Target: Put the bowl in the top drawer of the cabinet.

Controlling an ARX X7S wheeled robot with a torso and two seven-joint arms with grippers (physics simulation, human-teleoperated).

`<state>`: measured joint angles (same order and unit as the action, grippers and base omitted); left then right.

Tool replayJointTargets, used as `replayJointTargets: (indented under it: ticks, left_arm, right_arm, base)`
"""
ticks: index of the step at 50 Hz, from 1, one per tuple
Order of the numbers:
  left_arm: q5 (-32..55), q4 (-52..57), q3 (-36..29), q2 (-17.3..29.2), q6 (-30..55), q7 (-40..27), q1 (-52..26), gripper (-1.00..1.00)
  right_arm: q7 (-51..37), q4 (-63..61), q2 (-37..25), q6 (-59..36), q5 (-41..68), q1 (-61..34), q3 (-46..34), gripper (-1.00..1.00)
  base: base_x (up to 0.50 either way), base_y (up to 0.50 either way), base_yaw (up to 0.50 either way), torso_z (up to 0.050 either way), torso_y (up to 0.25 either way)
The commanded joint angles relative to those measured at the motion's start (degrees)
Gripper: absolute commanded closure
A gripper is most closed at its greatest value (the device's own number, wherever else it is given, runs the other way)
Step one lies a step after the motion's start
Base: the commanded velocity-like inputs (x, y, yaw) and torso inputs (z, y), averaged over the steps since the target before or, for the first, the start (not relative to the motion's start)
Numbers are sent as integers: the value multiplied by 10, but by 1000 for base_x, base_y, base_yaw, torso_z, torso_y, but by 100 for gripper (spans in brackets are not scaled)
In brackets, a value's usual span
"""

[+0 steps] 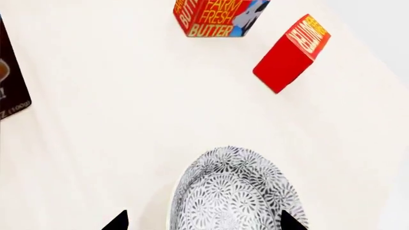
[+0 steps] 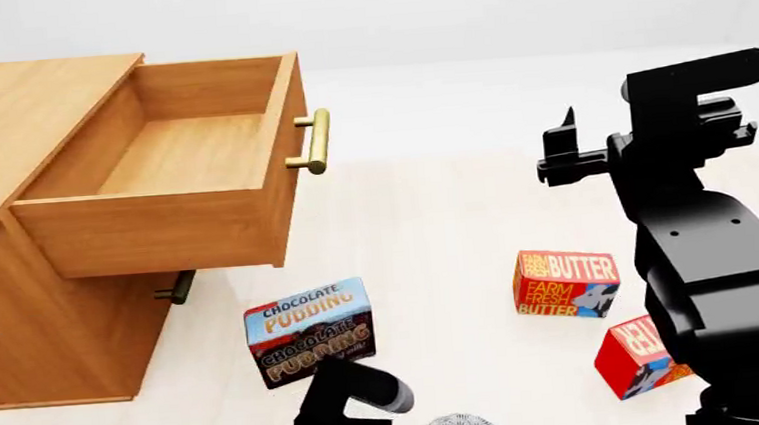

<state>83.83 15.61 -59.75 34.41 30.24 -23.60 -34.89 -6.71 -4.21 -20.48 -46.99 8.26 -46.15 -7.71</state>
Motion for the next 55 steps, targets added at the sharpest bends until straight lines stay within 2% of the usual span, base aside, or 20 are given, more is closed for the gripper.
replayJointTargets:
  ticks: [1, 26, 46, 47, 55]
  left_arm:
    - [-8, -53, -11, -27, 6, 4, -4, -100]
    - [-46, -201, -47, -95, 8, 33, 0, -100]
    - [-55, -217, -75, -122, 24, 67, 3, -100]
    - [-57, -217, -77, -123, 23, 68, 4, 100]
    - [-75, -199, -85, -123, 10, 87, 12, 100]
  right_arm:
    - [2, 0, -2, 1, 3, 1, 0, -100]
    - [2, 4, -5, 6, 7, 4, -2, -100]
    - [2, 10, -3, 12, 10, 5, -4, -100]
    - [1, 11, -3, 13, 10, 5, -4, -100]
    - [1, 17, -2, 21, 12, 10, -3, -100]
  base:
    - [0, 0, 0, 0, 0]
    - [0, 0, 0, 0, 0]
    - [4, -3, -4, 0, 0]
    - [0, -7, -11, 0, 0]
    - [2, -2, -3, 0, 0]
